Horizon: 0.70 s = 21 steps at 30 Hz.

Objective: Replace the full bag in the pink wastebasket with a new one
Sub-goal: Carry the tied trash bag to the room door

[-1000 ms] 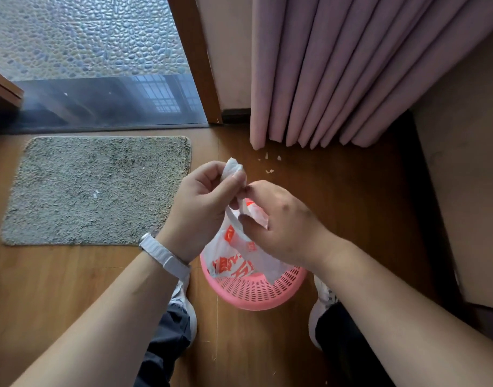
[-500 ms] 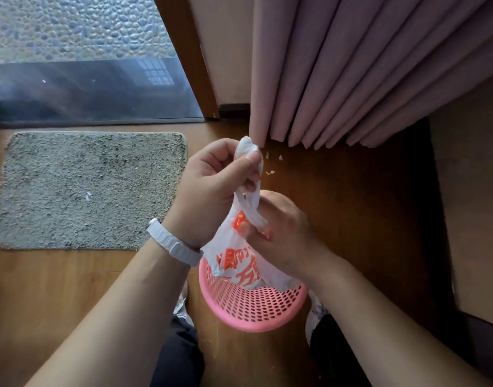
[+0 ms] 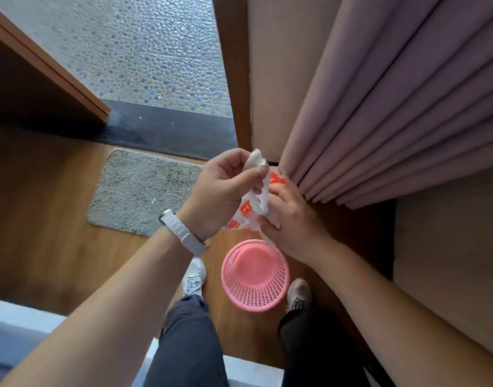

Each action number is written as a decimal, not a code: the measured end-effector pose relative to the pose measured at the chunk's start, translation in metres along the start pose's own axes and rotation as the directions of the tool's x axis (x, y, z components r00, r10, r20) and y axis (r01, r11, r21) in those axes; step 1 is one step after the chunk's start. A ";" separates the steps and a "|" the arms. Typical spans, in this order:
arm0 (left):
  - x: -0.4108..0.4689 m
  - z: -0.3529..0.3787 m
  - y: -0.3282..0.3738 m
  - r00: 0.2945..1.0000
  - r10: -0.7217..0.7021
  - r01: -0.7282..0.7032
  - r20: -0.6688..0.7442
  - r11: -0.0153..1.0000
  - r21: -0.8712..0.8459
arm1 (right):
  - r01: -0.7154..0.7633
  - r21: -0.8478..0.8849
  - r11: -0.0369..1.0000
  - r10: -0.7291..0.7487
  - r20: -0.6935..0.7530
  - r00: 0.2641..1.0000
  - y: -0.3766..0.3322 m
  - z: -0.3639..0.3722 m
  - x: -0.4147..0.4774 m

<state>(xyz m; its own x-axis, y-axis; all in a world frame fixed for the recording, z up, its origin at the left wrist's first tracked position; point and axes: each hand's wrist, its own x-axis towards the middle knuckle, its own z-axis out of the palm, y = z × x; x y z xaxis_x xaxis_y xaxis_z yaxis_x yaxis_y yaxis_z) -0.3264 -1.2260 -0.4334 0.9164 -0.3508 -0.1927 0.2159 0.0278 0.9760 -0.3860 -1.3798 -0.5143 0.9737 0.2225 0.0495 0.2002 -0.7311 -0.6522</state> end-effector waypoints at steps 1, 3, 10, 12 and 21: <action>-0.005 -0.002 0.021 0.999 0.028 -0.028 -0.027 1.000 0.000 | 0.019 -0.013 1.000 -0.019 0.011 1.000 -0.013 -0.016 0.007; -0.015 -0.007 0.061 0.993 0.081 -0.084 -0.091 0.996 -0.024 | 0.079 -0.030 0.996 -0.079 0.007 0.997 -0.037 -0.041 0.020; -0.071 -0.065 0.153 0.952 0.191 -0.228 -0.240 0.963 -0.140 | 0.307 -0.054 0.950 -0.308 -0.017 0.951 -0.147 -0.072 0.063; -0.090 -0.096 0.173 0.936 0.203 -0.256 -0.287 0.953 -0.163 | 0.346 -0.041 0.937 -0.346 0.007 0.938 -0.184 -0.063 0.077; -0.179 -0.283 0.208 0.873 0.233 -0.331 -0.429 0.928 -0.169 | 0.485 -0.048 0.873 -0.479 0.099 0.872 -0.348 0.036 0.151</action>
<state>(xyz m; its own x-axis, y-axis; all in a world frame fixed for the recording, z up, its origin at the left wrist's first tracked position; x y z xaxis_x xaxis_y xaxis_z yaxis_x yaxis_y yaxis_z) -0.3502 -0.8921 -0.2250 0.9947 0.1016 0.0156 -0.0457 0.3005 0.9527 -0.3120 -1.0686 -0.3072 0.7423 0.6083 0.2811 0.6527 -0.5613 -0.5089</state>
